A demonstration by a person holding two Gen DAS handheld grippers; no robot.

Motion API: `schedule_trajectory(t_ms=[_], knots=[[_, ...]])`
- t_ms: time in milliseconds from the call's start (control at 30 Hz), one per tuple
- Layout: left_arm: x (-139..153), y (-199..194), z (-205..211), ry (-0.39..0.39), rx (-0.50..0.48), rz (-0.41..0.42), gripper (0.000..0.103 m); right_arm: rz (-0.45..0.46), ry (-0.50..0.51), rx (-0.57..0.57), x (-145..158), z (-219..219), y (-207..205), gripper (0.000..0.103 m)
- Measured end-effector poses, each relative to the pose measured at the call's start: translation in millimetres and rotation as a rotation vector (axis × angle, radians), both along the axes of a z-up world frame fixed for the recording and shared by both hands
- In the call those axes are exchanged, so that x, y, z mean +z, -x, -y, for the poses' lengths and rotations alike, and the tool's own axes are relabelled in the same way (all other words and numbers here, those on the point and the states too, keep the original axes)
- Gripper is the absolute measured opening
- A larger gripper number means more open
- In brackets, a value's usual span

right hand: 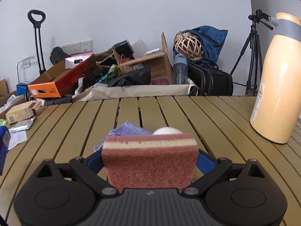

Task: Collect trash
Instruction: 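Lift the handkerchief box and pink sponge off the table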

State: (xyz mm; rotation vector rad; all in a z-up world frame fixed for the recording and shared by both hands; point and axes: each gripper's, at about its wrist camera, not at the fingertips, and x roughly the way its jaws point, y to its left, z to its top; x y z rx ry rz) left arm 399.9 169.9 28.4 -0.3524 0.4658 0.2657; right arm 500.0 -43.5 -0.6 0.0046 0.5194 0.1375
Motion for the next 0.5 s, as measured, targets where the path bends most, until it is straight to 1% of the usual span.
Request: schedule_trajectory(t_ms=[133,300,500], knots=[[2,5,6,0.004,-0.019,0.001,0.050,0.004,-0.013,0.011,7,6,9,0.098],[5,16,15,-0.017,-0.034,0.006,0.050,0.025,-0.023,0.020,19,13,26,0.098],[12,35,20,-0.012,-0.045,0.033,0.050,0.037,-0.038,0.025,31,23,45,0.098]])
